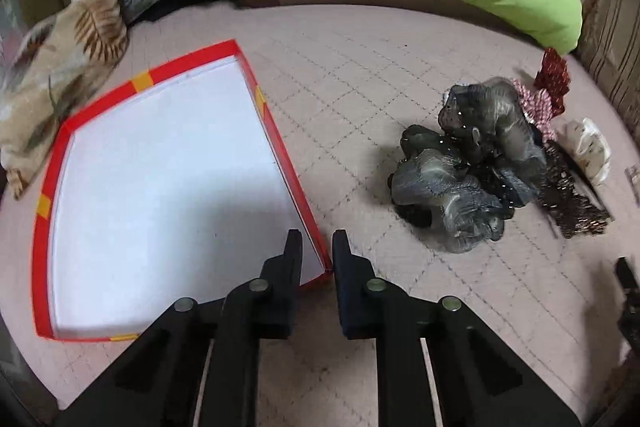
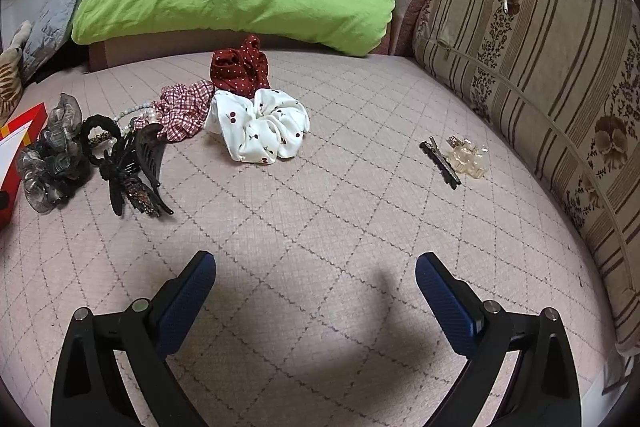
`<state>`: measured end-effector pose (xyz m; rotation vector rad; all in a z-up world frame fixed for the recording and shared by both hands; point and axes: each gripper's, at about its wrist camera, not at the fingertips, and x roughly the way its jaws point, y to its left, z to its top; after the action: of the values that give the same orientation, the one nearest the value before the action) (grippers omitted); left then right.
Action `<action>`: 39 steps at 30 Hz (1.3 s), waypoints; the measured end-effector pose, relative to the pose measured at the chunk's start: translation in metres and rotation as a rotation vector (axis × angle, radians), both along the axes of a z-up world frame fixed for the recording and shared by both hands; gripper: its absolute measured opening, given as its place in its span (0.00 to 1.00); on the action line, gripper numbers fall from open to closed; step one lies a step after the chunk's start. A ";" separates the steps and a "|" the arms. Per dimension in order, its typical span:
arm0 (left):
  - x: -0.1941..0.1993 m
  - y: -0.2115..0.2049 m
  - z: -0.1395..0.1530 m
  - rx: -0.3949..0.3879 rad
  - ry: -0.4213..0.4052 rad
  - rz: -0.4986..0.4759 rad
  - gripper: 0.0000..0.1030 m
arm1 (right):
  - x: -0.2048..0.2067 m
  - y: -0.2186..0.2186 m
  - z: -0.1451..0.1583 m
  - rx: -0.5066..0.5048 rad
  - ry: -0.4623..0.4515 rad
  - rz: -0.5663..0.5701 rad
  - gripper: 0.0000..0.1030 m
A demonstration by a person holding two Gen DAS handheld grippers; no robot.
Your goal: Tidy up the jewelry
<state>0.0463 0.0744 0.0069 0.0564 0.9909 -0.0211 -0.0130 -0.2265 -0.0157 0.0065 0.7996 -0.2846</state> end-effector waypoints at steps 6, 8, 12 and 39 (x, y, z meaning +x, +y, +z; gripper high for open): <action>-0.017 0.017 0.015 0.058 0.048 0.017 0.14 | 0.000 0.005 0.000 0.003 0.007 0.024 0.96; -0.030 0.026 0.018 0.056 0.043 0.016 0.15 | -0.001 0.007 0.002 0.010 0.005 0.032 0.96; -0.044 0.037 0.029 0.064 0.025 0.039 0.15 | -0.006 0.013 0.012 0.044 0.004 0.055 0.96; -0.031 0.024 0.018 0.062 0.041 -0.010 0.06 | -0.062 0.046 0.049 0.217 -0.010 0.111 0.96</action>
<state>0.0149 0.0987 0.0252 0.1177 1.0318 -0.0007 -0.0751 -0.1809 0.0330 0.1665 0.8149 -0.0917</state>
